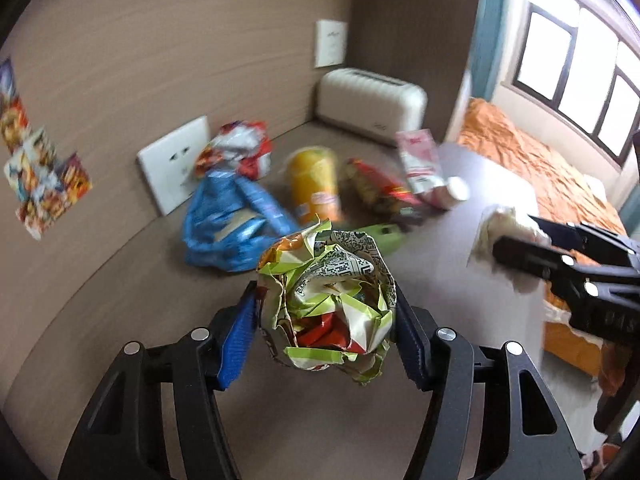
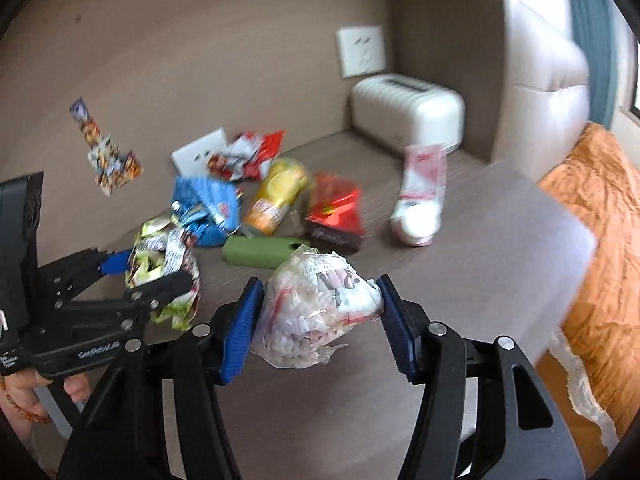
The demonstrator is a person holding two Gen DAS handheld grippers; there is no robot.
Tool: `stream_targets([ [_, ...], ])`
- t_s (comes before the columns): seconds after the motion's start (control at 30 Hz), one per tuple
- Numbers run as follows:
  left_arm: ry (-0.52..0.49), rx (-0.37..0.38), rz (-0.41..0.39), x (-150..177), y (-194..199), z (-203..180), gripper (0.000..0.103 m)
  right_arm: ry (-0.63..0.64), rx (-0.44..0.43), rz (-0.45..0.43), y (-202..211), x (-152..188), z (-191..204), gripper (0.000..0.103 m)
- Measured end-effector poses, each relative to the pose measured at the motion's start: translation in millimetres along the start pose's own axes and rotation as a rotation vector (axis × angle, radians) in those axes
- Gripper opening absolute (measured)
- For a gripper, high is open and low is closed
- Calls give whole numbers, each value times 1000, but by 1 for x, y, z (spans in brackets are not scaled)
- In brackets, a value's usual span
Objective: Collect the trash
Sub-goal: 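Grasp the crumpled green wrapper with left tool while right tool grasps the white wrapper, then carry both wrappers over the white bin and open both tools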
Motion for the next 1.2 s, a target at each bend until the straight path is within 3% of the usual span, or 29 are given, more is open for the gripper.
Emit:
stream_targets([
  [0.27,-148,135,-21,-11,9,-94,61,-94,132,-64,56,9,-67,59],
  [0.63,-375,343,81,20,-24,-251,61,-310,326,-13,99,86,-184,59],
  [0.93,-521,426,294,118,-116,-363,61,-584,377,89,71,191,-283,59],
  [1.2,-559,438,480,226,-228,-404,61,-747,363,244,-28,314,-340,59],
])
Point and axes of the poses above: each gripper's, at about its wrist camera, not at the fingertips, and y roughly against the way its jaws point, z to its left, x to its underside, the point moved 9 cm from there along -y, roughly the way its jaws point, and after that the axes turned 3 degrees about -y, right-handed, at the moved point
